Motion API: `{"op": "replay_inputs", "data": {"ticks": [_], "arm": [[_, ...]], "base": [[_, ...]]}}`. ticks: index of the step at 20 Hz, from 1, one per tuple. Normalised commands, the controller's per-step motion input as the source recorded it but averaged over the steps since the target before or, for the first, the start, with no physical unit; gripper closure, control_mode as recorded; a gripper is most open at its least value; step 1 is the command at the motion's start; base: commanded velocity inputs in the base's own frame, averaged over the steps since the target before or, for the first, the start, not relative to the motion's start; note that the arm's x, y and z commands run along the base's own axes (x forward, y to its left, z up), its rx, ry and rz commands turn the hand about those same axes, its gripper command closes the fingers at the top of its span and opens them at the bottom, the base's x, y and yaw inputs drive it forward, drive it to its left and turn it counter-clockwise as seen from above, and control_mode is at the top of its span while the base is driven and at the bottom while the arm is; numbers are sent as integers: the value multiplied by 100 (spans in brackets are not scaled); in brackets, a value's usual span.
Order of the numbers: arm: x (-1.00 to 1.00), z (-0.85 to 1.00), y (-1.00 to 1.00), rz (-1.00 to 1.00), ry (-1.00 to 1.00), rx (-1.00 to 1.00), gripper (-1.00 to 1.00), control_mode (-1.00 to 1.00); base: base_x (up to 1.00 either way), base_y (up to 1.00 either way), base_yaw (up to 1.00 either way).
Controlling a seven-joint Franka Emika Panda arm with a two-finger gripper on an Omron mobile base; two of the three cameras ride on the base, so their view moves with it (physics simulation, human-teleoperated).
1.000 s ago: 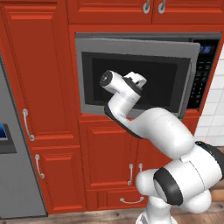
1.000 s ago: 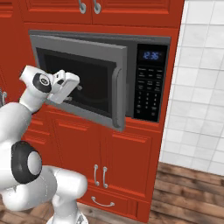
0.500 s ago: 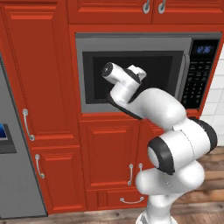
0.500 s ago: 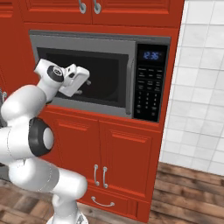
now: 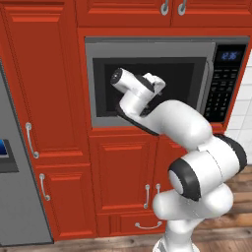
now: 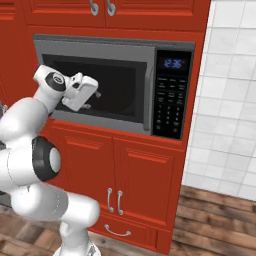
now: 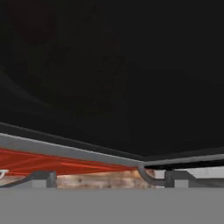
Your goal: Pick the tomato from the sink and place it in the bowl. Then pick the bowl and place it in the microwave. Then close the microwave door and press the start button.
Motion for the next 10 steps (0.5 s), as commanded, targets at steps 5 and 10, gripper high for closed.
{"op": "replay_inputs", "data": {"ticks": [5,10], "arm": [[-100,0,-65,2,-10,0,-100,-100],[-86,-12,-100,18,-1,0,-100,-100]], "base": [[0,0,0],[0,0,0]]}}
